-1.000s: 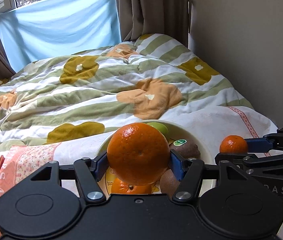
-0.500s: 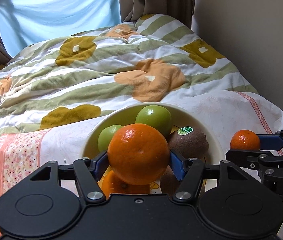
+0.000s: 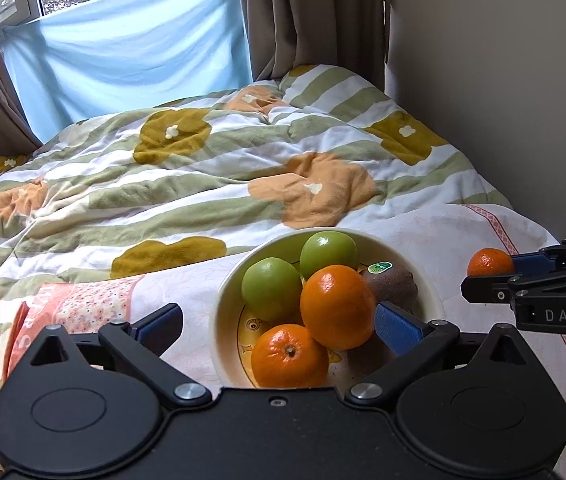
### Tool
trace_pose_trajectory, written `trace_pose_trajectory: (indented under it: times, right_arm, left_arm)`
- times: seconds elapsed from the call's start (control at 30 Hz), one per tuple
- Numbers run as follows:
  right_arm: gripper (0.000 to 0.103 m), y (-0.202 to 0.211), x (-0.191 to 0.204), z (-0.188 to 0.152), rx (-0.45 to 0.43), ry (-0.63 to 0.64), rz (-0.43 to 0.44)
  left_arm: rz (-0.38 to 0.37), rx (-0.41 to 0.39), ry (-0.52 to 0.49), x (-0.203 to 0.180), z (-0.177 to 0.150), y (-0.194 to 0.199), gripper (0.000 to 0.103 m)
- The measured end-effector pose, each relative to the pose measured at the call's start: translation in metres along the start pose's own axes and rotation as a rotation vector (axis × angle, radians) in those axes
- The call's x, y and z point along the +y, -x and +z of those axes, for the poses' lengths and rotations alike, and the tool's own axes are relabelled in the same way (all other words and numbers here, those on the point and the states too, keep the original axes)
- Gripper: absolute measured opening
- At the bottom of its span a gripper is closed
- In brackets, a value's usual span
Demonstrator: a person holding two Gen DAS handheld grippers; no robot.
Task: Organize fruits
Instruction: 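Carry the orange and tangerine into the duck bowl and open both grippers, then withdraw both tools toward the last tangerine and red tomato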
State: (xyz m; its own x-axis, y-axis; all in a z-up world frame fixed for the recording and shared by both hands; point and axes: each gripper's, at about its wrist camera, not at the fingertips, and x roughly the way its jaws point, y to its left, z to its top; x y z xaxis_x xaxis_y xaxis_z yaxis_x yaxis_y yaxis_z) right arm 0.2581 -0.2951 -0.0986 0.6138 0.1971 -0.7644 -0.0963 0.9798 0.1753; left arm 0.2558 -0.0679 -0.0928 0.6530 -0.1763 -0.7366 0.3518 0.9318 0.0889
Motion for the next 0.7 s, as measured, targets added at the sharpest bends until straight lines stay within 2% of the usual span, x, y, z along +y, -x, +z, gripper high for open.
trace_pose_trajectory:
  times: [0.27, 0.7]
  right_arm:
    - [0.052, -0.012, 0.013, 0.004, 0.021, 0.071, 0.019]
    - [0.053, -0.048, 0.029, -0.005, 0.082, 0.111, 0.045]
  left_arm:
    - [0.011, -0.002, 0.062, 0.017, -0.017, 0.02, 0.103]
    - [0.056, 0.034, 0.11, 0.025, -0.038, 0.02, 0.103]
